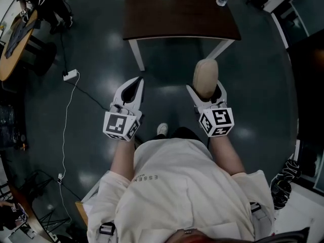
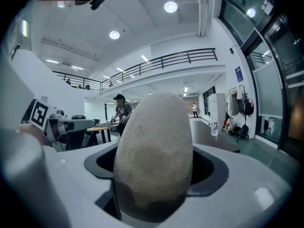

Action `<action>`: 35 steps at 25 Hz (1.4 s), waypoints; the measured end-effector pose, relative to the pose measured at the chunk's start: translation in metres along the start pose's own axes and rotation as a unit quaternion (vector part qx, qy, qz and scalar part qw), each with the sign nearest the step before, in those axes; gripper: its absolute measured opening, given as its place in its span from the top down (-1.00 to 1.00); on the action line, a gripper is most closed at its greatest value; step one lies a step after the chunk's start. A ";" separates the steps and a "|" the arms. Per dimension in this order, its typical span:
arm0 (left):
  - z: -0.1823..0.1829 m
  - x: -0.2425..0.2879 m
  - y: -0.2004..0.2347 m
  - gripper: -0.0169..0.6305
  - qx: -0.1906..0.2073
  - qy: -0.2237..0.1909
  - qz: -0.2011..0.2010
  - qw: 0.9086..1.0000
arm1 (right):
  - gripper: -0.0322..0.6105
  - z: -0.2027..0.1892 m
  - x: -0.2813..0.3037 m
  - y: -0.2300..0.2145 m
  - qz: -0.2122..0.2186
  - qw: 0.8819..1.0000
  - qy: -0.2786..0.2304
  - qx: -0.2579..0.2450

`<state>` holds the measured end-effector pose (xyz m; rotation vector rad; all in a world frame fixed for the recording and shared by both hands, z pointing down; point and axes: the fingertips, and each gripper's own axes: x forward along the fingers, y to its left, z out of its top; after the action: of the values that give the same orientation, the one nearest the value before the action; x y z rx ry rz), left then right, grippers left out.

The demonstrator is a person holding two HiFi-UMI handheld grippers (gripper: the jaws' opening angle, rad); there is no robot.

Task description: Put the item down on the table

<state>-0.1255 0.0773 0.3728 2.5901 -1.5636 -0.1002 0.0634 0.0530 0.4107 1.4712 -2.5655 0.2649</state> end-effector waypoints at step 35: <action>-0.005 0.323 0.169 0.90 -0.016 0.034 0.043 0.998 | -0.32 0.054 0.338 -0.185 0.057 0.996 0.074 0.002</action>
<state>-0.1228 -0.2867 0.4009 2.4699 -1.6339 -0.0295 0.0523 -0.3339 0.4509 1.2581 -2.5345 0.3796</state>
